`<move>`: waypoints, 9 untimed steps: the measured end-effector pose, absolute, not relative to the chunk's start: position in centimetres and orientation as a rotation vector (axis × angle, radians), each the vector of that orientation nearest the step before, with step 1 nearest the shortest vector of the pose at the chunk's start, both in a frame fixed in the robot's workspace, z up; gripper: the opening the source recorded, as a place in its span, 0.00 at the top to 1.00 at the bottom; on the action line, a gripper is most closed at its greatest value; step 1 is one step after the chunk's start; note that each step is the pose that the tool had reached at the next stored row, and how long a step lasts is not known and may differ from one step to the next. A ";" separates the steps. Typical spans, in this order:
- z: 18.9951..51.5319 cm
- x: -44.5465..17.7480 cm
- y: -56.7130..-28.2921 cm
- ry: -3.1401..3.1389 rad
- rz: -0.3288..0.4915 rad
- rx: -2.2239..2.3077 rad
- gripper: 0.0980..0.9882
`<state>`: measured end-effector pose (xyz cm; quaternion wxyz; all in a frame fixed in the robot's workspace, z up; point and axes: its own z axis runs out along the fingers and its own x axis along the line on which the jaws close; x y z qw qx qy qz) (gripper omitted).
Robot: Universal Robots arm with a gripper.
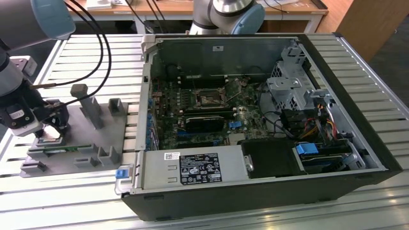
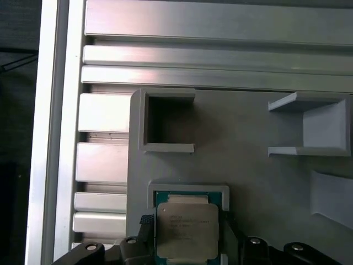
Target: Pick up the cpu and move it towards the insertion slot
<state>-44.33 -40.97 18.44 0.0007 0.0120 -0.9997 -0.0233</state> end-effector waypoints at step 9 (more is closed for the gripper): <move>18.4 -44.6 -41.0 -3.139 -0.089 0.041 0.50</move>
